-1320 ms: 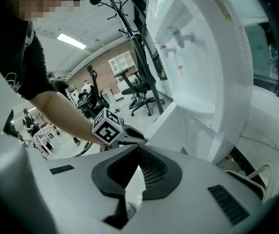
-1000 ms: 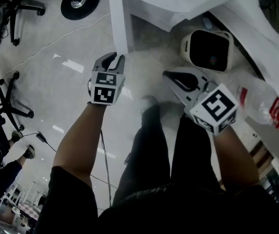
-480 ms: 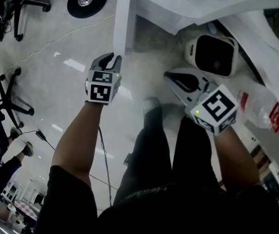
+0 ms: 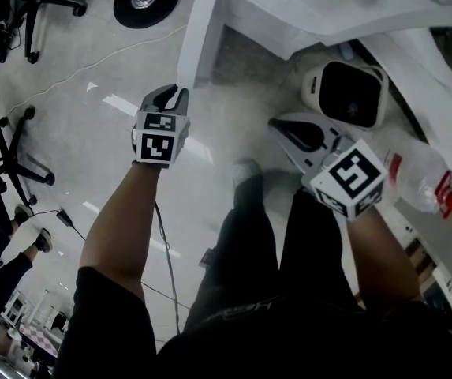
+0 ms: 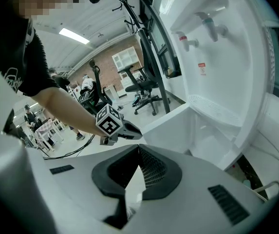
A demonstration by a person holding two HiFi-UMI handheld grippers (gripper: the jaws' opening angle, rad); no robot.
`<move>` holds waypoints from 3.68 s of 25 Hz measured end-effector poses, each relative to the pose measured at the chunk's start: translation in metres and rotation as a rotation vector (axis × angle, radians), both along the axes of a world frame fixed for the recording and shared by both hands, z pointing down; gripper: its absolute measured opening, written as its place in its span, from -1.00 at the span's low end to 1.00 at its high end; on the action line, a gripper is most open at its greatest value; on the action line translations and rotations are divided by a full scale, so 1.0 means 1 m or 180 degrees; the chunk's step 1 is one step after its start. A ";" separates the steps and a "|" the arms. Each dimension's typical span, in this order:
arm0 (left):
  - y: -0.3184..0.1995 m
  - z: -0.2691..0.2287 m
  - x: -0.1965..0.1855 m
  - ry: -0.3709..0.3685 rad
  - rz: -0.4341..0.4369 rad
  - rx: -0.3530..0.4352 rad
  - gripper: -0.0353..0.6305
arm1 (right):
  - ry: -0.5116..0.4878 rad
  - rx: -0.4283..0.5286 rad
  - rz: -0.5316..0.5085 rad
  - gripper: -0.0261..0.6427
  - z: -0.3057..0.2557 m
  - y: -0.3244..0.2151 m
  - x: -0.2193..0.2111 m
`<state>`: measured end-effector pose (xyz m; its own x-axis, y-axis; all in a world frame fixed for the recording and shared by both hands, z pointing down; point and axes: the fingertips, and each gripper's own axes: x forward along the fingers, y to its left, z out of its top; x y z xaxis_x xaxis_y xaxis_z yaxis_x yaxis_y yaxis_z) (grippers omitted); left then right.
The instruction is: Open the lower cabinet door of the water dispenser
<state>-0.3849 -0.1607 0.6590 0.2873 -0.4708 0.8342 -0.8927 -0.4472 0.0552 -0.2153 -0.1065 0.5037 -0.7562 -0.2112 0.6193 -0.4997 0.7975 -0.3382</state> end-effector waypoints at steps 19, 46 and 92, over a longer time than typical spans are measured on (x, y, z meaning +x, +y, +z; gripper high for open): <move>-0.017 0.001 -0.057 -0.0204 -0.0306 -0.0057 -0.78 | 0.0024 0.0056 0.0032 -0.89 -0.010 -0.005 -0.019; 0.072 -0.130 0.024 0.0613 -0.0910 0.0362 -0.83 | -0.0266 0.0286 0.0017 -0.89 -0.087 0.040 0.047; 0.473 -0.798 0.332 0.2026 0.0576 0.2185 -0.84 | -0.1597 0.1419 -0.0497 -0.89 -0.649 0.421 0.223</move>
<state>-0.0530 0.3121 -0.1395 0.7088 -0.7034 0.0542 -0.6997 -0.6911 0.1810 0.0075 0.3143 -0.1448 -0.9710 -0.2297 0.0657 -0.2362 0.9641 -0.1215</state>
